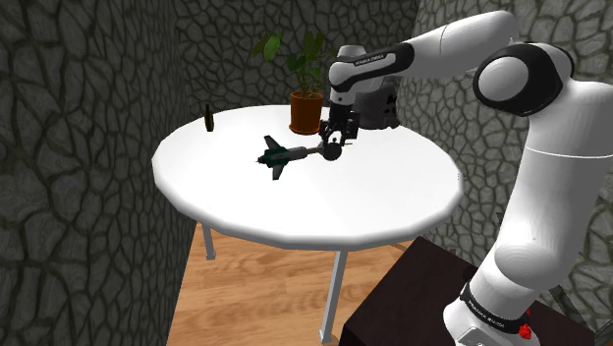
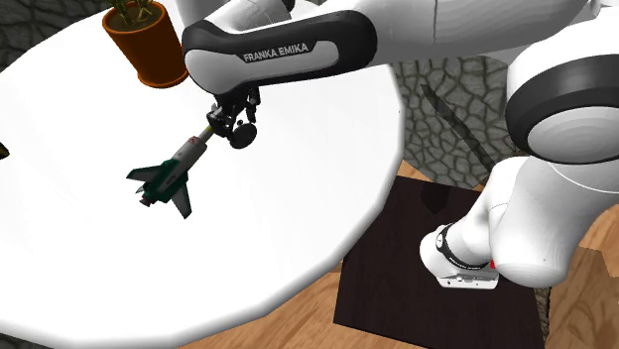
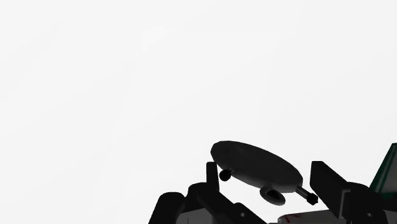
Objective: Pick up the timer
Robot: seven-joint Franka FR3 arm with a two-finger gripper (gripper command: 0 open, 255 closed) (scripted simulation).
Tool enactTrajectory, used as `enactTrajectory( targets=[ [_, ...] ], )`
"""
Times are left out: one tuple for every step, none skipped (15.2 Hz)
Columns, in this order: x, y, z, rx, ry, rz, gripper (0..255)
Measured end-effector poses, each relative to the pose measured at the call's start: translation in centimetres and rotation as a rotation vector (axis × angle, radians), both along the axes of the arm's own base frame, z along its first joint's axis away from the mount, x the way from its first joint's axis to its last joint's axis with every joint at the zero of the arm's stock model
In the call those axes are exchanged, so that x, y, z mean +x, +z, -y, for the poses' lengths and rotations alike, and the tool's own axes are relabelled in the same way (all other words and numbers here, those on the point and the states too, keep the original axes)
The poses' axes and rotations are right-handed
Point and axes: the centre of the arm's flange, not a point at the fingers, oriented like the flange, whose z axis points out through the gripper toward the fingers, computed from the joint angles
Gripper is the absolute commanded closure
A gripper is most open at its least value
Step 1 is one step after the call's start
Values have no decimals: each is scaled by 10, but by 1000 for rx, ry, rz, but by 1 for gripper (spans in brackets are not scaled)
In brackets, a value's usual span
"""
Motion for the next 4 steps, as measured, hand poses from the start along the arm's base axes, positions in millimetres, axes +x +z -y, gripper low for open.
enactTrajectory(
  targets=[
    [-1,6,1,0,0,0,255],
    [-1,12,1,0,0,0,255],
    [-1,17,1,0,0,0,255],
    [-1,19,2,0,0,0,255]
  ],
)
